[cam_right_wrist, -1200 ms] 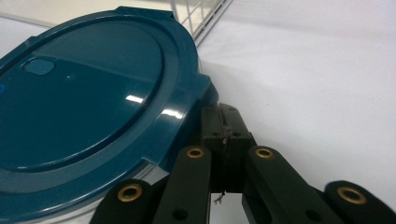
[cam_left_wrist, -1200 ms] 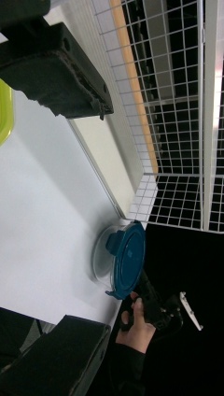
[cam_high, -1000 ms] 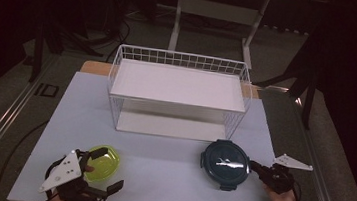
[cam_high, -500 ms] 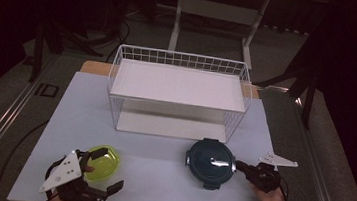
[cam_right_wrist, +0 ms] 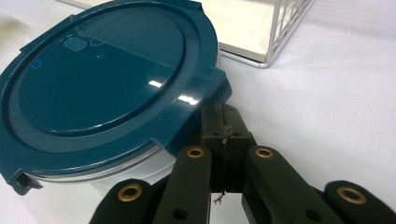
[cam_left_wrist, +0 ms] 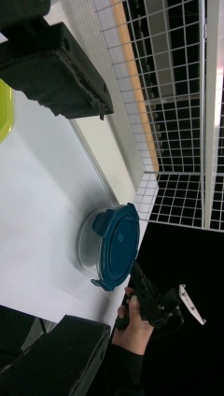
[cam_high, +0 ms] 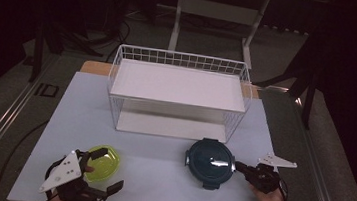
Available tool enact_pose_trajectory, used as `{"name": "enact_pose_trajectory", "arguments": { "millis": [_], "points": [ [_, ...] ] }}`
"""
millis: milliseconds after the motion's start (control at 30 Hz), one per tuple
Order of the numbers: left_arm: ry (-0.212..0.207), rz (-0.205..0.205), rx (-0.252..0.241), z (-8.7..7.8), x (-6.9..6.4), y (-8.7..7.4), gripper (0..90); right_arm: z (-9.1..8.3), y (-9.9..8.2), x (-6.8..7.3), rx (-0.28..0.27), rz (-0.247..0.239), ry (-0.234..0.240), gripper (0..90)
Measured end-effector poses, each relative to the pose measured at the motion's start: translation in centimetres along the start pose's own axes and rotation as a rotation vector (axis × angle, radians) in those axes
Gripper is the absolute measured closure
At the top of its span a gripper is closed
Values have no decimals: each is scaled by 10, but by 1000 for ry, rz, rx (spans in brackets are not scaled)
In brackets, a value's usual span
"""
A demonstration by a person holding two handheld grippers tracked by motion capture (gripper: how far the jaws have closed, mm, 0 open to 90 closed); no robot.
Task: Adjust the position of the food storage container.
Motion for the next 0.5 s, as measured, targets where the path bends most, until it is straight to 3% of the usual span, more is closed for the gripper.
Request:
{"name": "enact_pose_trajectory", "arguments": {
  "millis": [167, 500],
  "points": [
    [-1, 5, -1, 0, -1, 1, 0, 5, 1, 5, 3, 10, 24, 900],
    [-4, 1, -4, 0, -1, 1, 0, 21, 7, 25, 26, -19, 62, 900]
  ]
}}
Point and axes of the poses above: each handheld gripper's, and its own axes: z roughly forward along the jaws, y roughly out of its top, x roughly to its left, the point moved 4 cm from there along z, roughly forward along the jaws, and after that the axes turned 9 degrees about z, right-handed, at the moved point
